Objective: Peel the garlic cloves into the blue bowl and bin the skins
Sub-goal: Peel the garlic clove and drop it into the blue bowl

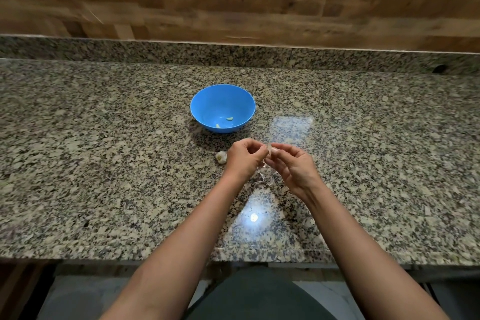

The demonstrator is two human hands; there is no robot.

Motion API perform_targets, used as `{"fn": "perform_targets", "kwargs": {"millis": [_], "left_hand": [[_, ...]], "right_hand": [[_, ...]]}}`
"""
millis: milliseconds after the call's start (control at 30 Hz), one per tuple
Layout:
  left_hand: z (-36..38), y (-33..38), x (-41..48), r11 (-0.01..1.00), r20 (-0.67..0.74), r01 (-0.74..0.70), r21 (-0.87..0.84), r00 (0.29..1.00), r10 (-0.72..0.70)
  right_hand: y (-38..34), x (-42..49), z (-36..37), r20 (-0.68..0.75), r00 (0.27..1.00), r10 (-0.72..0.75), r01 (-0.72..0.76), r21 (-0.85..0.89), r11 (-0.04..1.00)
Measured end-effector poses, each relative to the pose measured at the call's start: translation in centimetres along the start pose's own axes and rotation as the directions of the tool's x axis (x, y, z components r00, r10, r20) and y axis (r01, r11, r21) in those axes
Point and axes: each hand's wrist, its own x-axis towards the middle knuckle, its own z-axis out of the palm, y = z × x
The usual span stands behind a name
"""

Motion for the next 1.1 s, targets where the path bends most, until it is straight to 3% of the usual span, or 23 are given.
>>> {"fn": "perform_targets", "kwargs": {"millis": [300,400,533,733,1100], "left_hand": [[-0.2,-0.1,0.7,0.995,-0.079,0.015,0.104,0.997,-0.007],[-0.5,-0.6,1.0,0.959,-0.089,0.017,0.282,0.996,0.008],[-0.6,-1.0,0.9,0.921,-0.039,0.016,0.389,0.999,-0.001],[-0.7,-1.0,0.8,0.889,0.046,-0.091,0.448,0.996,0.079],[-0.9,-1.0,1.1,0.958,0.073,-0.113,0.265,0.993,0.097]], "right_hand": [[-0.7,1.1,-0.3,-0.023,0.996,0.084,-0.081,0.099,0.992],[-0.7,1.6,-0.7,-0.049,0.996,0.078,-0.078,0.003,0.997],[-0.9,2.2,-0.6,-0.054,0.998,0.029,-0.039,-0.203,0.978],[-1.1,2.4,0.1,-0.047,0.996,0.077,-0.084,-0.185,0.979],[-1.1,2.2,0.0,-0.063,0.988,0.138,-0.145,-0.131,0.981]]}}
